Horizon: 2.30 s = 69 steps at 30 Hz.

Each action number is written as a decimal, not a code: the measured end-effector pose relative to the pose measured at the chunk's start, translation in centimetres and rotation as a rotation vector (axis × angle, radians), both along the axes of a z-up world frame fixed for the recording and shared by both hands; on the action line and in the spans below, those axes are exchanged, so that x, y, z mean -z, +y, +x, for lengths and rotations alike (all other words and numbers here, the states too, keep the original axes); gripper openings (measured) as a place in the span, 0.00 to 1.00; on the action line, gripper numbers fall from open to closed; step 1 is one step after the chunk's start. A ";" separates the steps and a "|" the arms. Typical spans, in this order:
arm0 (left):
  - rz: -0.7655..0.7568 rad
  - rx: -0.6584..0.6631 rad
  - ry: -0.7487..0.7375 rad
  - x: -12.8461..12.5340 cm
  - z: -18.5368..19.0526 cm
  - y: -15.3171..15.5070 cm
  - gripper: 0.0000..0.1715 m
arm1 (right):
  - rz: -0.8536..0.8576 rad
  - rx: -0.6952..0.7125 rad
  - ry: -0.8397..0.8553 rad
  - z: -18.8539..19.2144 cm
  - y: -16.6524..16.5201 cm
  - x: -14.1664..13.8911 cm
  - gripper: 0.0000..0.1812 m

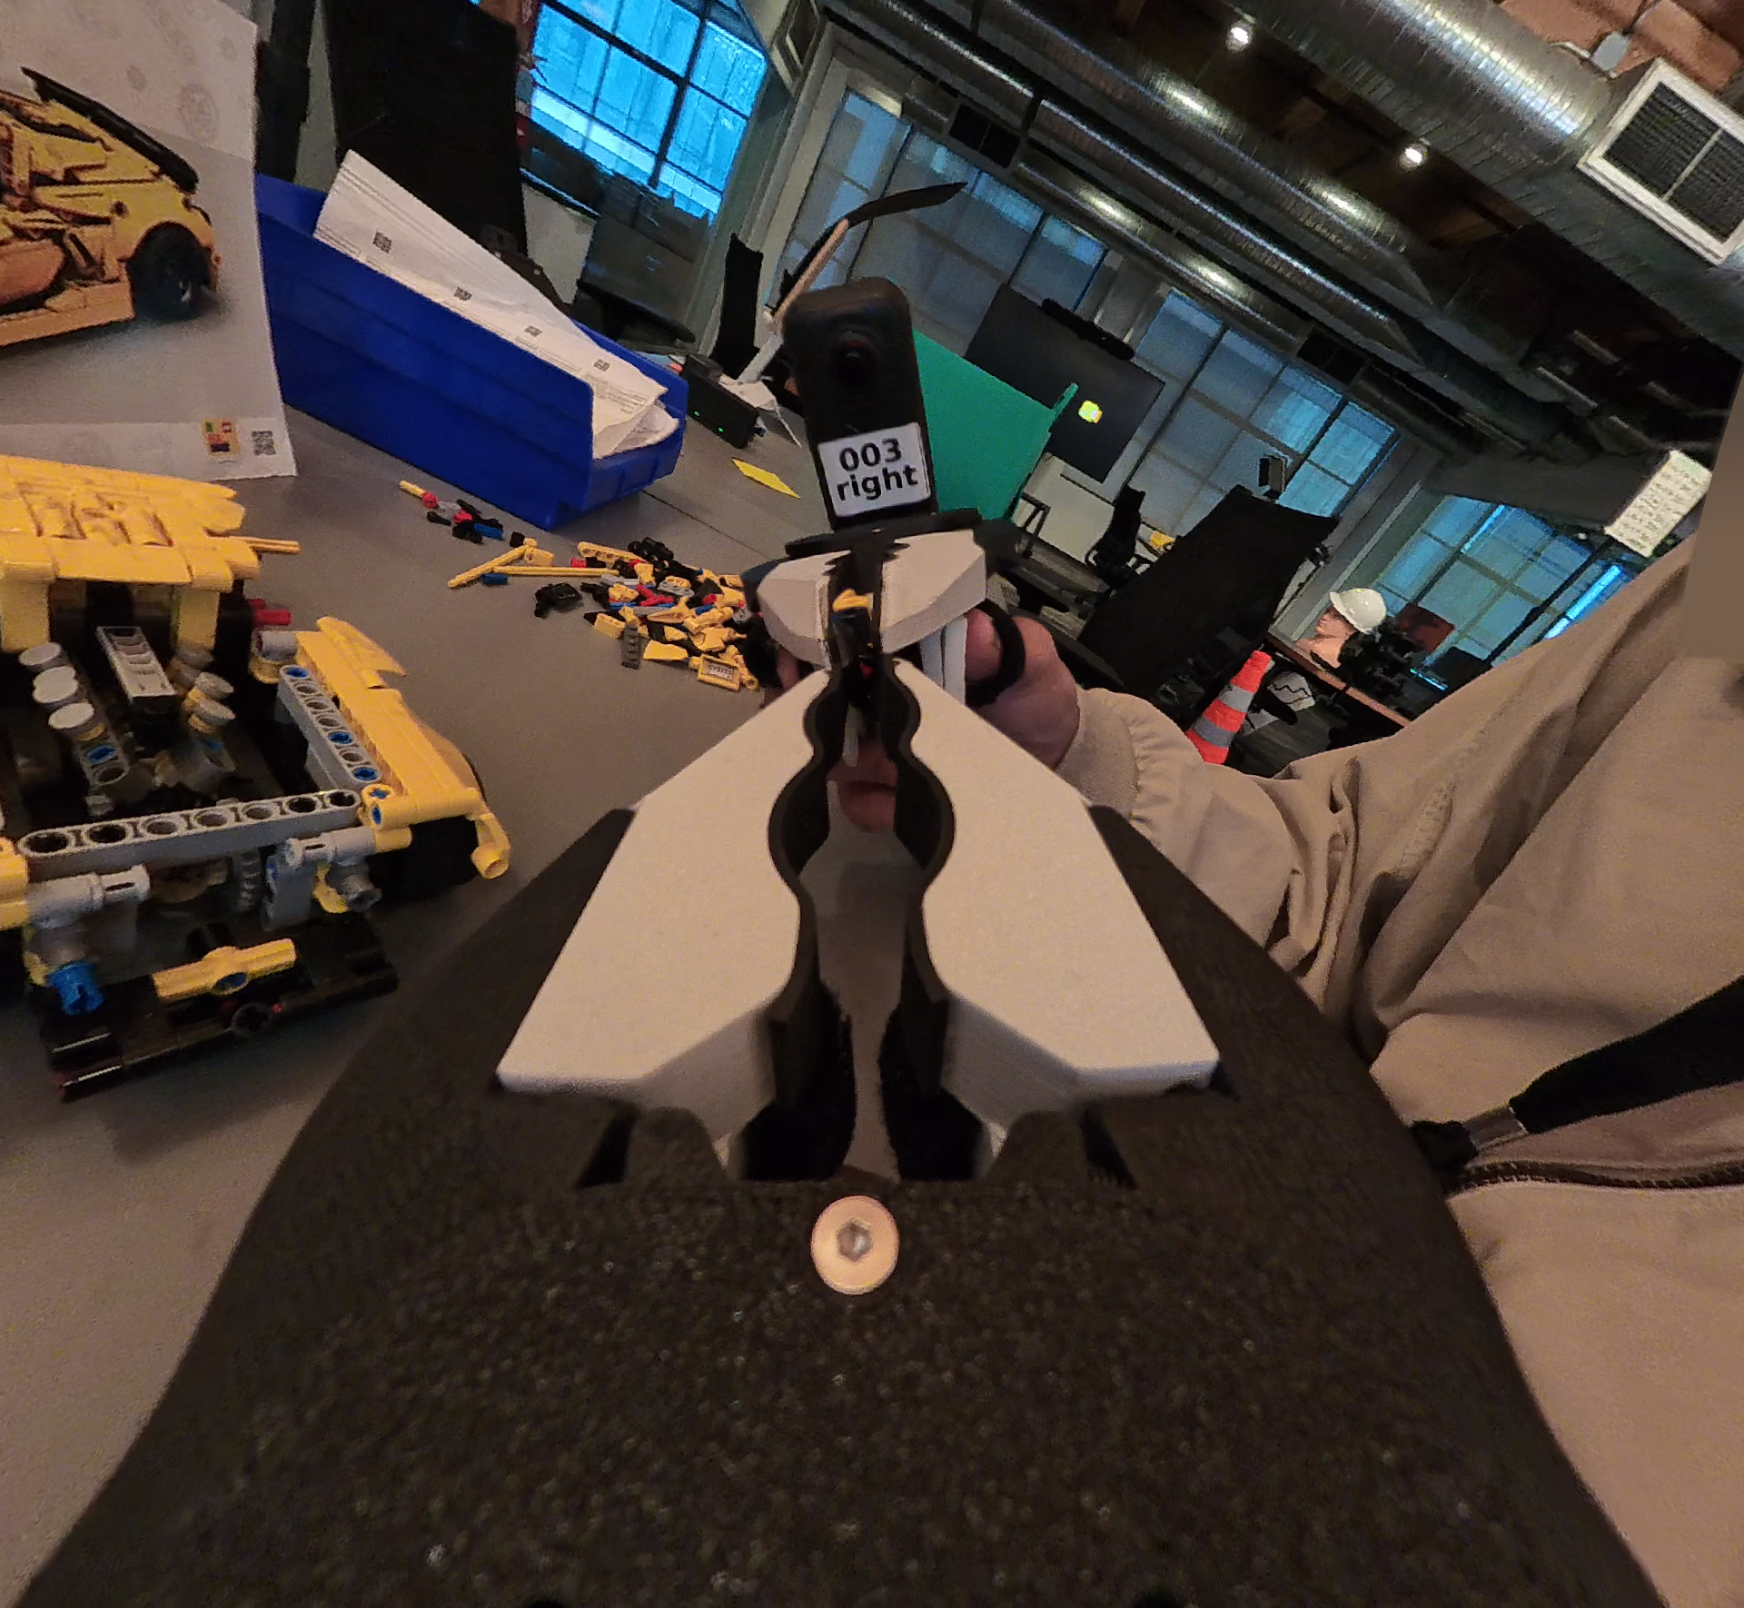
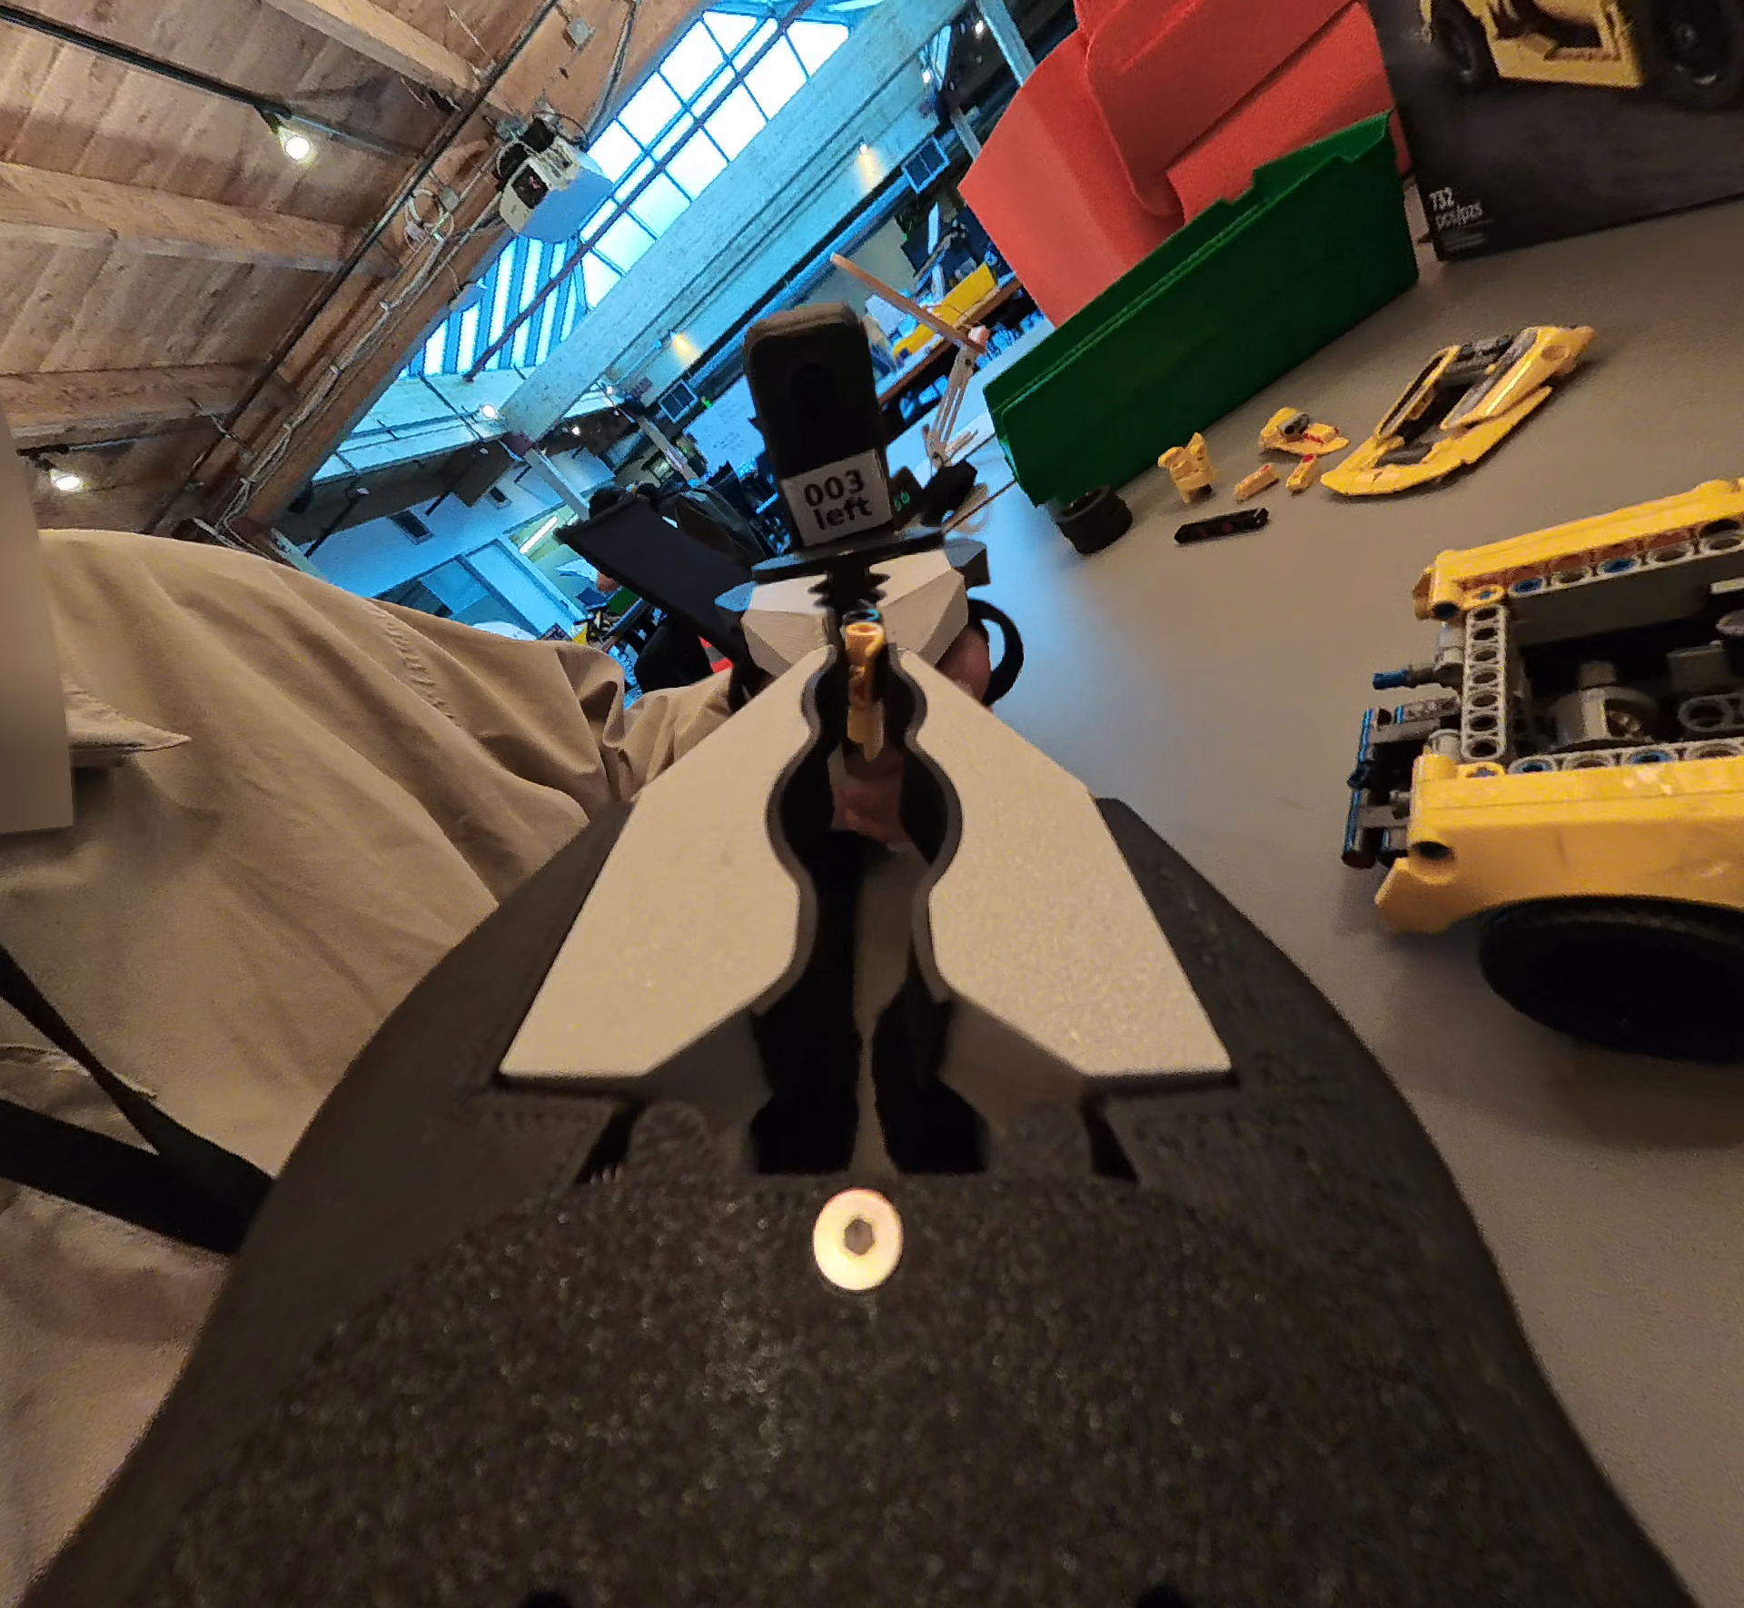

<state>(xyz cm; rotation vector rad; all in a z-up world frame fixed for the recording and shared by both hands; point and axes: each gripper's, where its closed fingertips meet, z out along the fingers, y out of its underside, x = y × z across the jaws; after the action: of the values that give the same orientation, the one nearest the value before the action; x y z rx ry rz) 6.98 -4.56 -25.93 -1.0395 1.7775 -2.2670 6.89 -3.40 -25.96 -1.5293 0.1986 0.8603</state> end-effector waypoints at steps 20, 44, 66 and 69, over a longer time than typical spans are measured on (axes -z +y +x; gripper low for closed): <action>-0.196 -0.132 0.059 -1.1 1.8 6.0 0.03 | -0.290 0.282 -0.131 6.6 -2.9 4.2 0.03; -0.038 -0.036 0.220 3.7 2.4 3.4 0.03 | -0.470 0.511 -0.884 5.9 -0.4 6.4 0.16; 0.223 0.004 0.308 7.9 1.8 1.9 0.03 | -0.557 0.445 -1.400 2.6 1.7 9.1 0.02; 0.198 0.023 0.338 8.2 1.8 1.9 0.03 | -0.577 0.441 -1.341 2.6 1.8 9.5 0.03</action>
<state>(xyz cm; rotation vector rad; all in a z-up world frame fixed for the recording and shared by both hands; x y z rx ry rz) 8.74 -2.67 -34.15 -1.4326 2.0932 -1.9651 9.45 -1.64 -35.43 -2.1660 -0.2281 -0.7142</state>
